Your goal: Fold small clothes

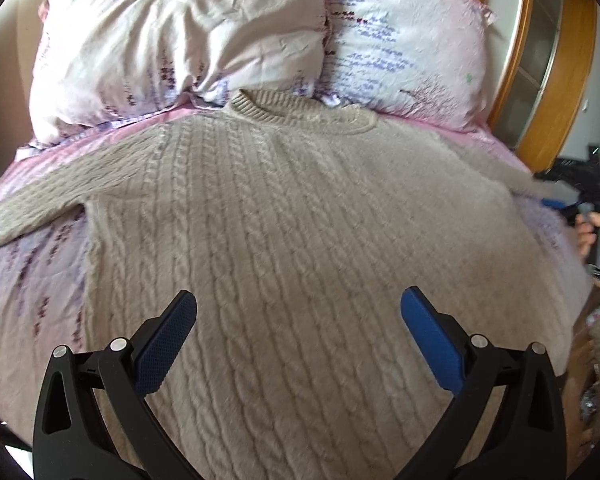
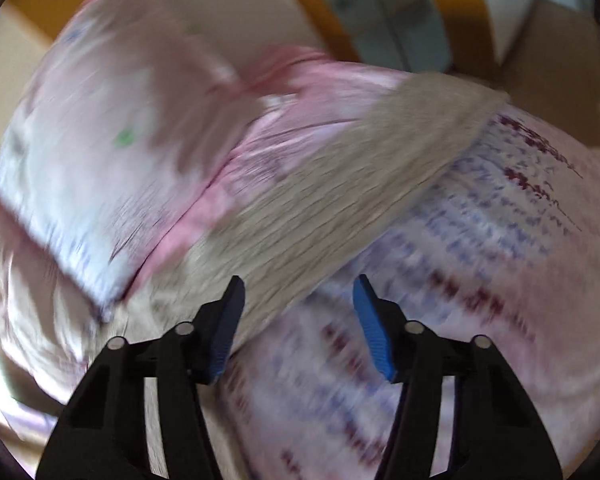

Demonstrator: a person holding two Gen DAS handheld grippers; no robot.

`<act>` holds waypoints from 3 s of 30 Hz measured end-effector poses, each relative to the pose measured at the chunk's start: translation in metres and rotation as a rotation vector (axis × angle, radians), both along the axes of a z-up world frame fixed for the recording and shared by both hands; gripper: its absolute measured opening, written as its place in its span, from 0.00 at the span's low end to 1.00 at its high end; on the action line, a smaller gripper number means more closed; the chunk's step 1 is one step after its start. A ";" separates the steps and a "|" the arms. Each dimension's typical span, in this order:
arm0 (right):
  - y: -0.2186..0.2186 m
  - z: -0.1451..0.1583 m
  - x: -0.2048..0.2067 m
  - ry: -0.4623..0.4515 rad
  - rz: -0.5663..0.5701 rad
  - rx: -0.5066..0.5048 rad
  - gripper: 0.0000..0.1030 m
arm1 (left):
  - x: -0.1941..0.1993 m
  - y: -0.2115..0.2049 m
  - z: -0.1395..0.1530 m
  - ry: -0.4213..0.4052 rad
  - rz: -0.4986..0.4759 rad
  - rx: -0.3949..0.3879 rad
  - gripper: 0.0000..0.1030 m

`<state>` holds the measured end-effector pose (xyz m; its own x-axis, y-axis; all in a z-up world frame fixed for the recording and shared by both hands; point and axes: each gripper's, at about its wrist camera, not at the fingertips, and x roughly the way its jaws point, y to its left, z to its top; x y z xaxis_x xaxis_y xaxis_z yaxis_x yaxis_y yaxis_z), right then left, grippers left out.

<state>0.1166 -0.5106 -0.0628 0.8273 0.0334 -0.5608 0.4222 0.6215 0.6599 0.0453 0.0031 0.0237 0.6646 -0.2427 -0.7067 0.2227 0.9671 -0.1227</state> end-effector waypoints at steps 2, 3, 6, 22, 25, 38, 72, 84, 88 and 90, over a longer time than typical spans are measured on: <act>-0.006 -0.007 0.002 0.005 -0.014 0.033 0.48 | 0.002 0.001 0.002 -0.017 -0.012 -0.015 0.99; -0.009 -0.008 0.003 -0.004 -0.031 0.039 0.45 | 0.003 0.002 0.003 -0.030 -0.016 -0.018 0.99; -0.019 -0.008 0.001 -0.020 -0.050 0.048 0.45 | 0.007 0.004 0.006 -0.042 -0.025 -0.029 0.99; -0.002 0.029 -0.001 -0.141 -0.095 -0.141 0.08 | 0.028 0.028 0.010 -0.001 -0.002 -0.105 0.99; 0.024 0.059 -0.001 -0.233 -0.037 -0.218 0.08 | 0.030 0.034 0.008 0.009 0.016 -0.127 0.99; 0.233 0.047 0.055 -0.199 0.602 -0.369 0.08 | 0.031 0.044 0.011 -0.015 0.044 -0.141 0.99; 0.213 0.070 0.052 -0.336 0.432 -0.258 0.08 | 0.082 0.103 0.026 -0.012 0.061 -0.317 0.92; 0.407 0.006 0.094 -0.115 1.025 -0.330 0.21 | 0.104 0.135 -0.005 0.133 0.141 -0.499 0.77; 0.355 0.016 0.076 -0.177 0.933 -0.229 0.39 | 0.113 0.132 -0.009 0.159 0.138 -0.534 0.68; 0.319 0.021 0.062 -0.210 0.862 -0.167 0.39 | 0.118 0.124 -0.009 0.178 0.120 -0.573 0.62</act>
